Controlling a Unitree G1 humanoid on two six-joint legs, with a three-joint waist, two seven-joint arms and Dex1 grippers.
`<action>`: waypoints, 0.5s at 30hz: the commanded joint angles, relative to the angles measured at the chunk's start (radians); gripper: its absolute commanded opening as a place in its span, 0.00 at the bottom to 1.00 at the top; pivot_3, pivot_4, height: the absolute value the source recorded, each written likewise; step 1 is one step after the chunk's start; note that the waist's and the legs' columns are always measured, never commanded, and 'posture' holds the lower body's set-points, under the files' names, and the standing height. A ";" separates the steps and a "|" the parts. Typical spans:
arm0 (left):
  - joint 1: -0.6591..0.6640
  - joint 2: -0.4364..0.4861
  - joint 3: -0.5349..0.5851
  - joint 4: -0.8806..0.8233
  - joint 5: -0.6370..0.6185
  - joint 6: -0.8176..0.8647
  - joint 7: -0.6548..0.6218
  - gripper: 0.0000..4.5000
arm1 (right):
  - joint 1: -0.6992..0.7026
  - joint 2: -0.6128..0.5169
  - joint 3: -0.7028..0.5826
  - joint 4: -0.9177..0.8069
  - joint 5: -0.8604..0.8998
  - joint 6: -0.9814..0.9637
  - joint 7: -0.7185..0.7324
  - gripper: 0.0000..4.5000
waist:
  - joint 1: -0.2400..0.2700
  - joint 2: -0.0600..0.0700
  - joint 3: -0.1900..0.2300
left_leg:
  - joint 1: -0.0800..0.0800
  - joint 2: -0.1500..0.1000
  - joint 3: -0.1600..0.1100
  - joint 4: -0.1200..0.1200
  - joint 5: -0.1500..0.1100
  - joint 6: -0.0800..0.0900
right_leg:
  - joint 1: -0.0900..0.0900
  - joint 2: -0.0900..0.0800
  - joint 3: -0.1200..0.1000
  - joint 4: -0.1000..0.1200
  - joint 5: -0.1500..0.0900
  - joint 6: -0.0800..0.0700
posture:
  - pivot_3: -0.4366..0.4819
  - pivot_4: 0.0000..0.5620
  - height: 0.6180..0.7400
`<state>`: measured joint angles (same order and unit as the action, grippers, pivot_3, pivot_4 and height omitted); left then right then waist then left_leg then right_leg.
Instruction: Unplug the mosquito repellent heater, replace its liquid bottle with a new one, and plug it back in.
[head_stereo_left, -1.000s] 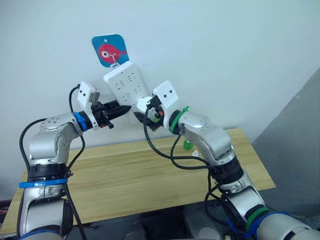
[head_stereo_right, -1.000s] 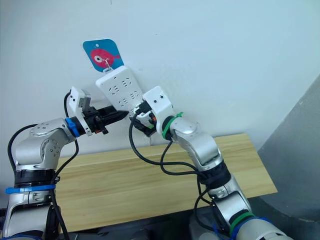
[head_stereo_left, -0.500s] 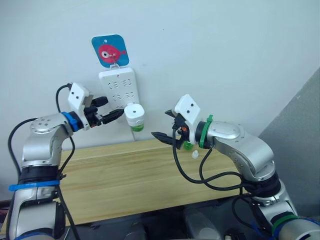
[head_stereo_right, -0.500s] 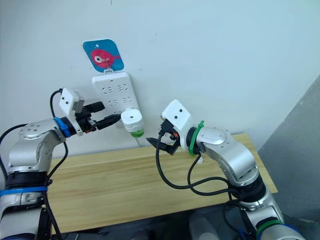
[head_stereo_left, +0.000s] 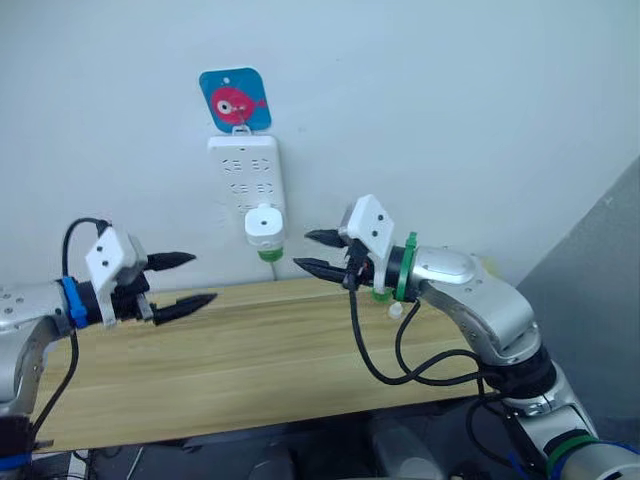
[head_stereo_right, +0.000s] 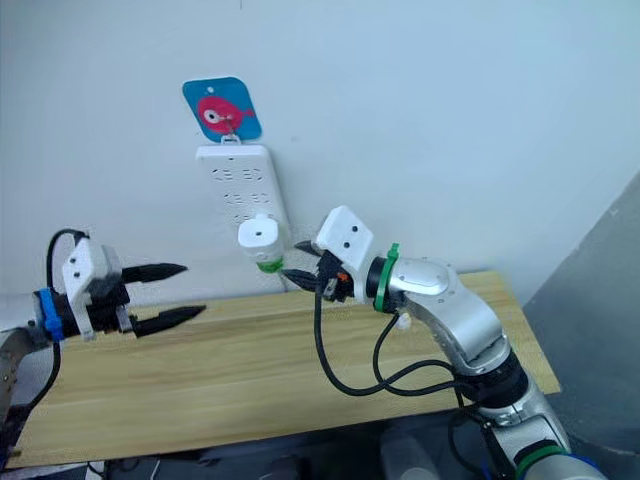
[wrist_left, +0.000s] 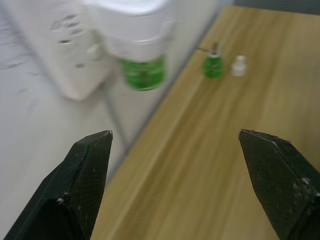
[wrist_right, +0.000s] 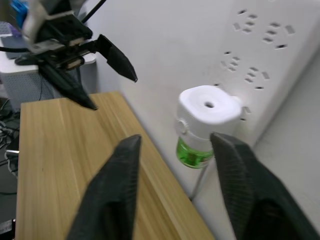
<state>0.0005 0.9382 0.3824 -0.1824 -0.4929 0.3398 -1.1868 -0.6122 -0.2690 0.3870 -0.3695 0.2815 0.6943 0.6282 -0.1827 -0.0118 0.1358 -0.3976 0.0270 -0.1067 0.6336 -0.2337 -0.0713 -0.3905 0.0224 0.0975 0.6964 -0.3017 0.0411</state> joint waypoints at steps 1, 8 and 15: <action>0.060 -0.033 0.090 -0.141 -0.087 0.044 0.048 0.93 | -0.026 0.058 0.039 0.052 -0.061 -0.062 -0.046 0.13 | 0.017 0.000 0.000 | 0.000 0.000 0.000 0.000 0.000 0.000 | 0.000 0.000 0.000 0.000 0.000 0.000 | 0.44 0.16 1.00; 0.240 -0.122 0.138 -0.336 -0.141 0.095 0.143 0.93 | -0.022 0.177 0.077 0.174 -0.145 -0.144 -0.119 0.01 | 0.049 -0.001 -0.001 | 0.001 0.000 0.000 -0.001 0.000 0.000 | 0.000 0.000 0.000 0.000 0.000 -0.001 | 0.47 0.15 1.00; 0.264 -0.145 0.113 -0.396 -0.152 0.107 0.201 0.93 | -0.028 0.246 0.053 0.274 -0.195 -0.196 -0.168 0.01 | 0.083 -0.003 -0.002 | 0.002 0.000 0.000 -0.001 0.000 0.000 | 0.001 0.002 -0.001 0.000 -0.001 -0.002 | 0.47 0.15 1.00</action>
<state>0.2685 0.7949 0.4798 -0.5475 -0.6277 0.4500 -1.0030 -0.6209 -0.0367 0.4597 -0.0886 0.0971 0.5272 0.4734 -0.0997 -0.0143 0.1342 -0.3949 0.0269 -0.1056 0.6331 -0.2336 -0.0717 -0.3894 0.0239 0.0972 0.6968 -0.3029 0.0388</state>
